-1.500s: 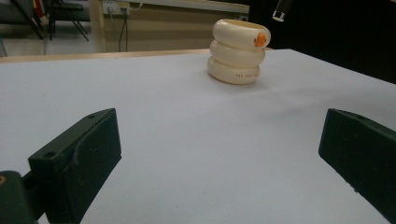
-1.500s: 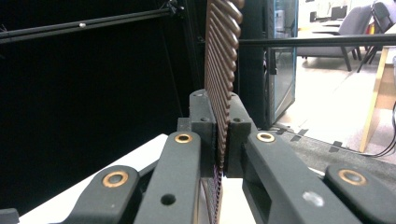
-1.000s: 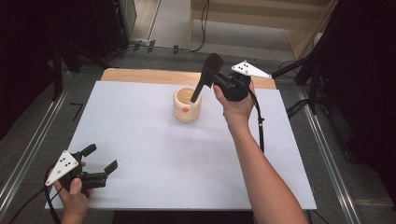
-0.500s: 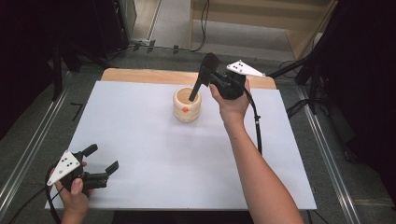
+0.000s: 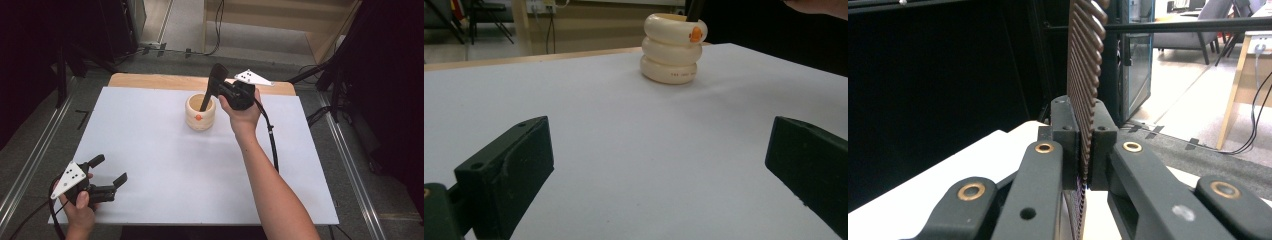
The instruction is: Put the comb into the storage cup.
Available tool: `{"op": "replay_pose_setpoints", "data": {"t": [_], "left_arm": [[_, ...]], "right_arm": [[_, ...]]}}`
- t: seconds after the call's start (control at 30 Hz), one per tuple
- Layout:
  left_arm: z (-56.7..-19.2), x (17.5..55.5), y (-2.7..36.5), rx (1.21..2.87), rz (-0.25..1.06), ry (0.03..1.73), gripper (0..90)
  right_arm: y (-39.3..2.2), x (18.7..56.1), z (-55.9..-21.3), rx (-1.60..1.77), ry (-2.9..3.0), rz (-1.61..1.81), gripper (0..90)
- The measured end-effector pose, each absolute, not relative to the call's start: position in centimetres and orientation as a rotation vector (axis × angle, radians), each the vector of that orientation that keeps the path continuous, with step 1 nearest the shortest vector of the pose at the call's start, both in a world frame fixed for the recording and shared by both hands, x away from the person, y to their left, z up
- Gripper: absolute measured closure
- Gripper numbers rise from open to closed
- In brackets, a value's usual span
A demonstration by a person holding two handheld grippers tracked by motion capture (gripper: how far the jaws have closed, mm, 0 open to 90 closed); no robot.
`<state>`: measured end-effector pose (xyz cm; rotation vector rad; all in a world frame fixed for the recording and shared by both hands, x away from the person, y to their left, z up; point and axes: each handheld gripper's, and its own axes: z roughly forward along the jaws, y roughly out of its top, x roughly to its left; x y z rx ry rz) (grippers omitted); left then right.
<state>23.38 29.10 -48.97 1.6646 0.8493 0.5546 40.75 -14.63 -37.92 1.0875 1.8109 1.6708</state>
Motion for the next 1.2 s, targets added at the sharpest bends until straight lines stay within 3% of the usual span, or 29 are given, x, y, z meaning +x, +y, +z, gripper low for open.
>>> {"op": "replay_pose_setpoints", "data": {"t": [1.2], "left_arm": [[-48.9, 23.3, 29.4, 1.635, 0.524, 0.862, 0.0]], "right_arm": [[-13.0, 41.5, -42.1, 1.165, 1.870, 1.627, 84.5]]}}
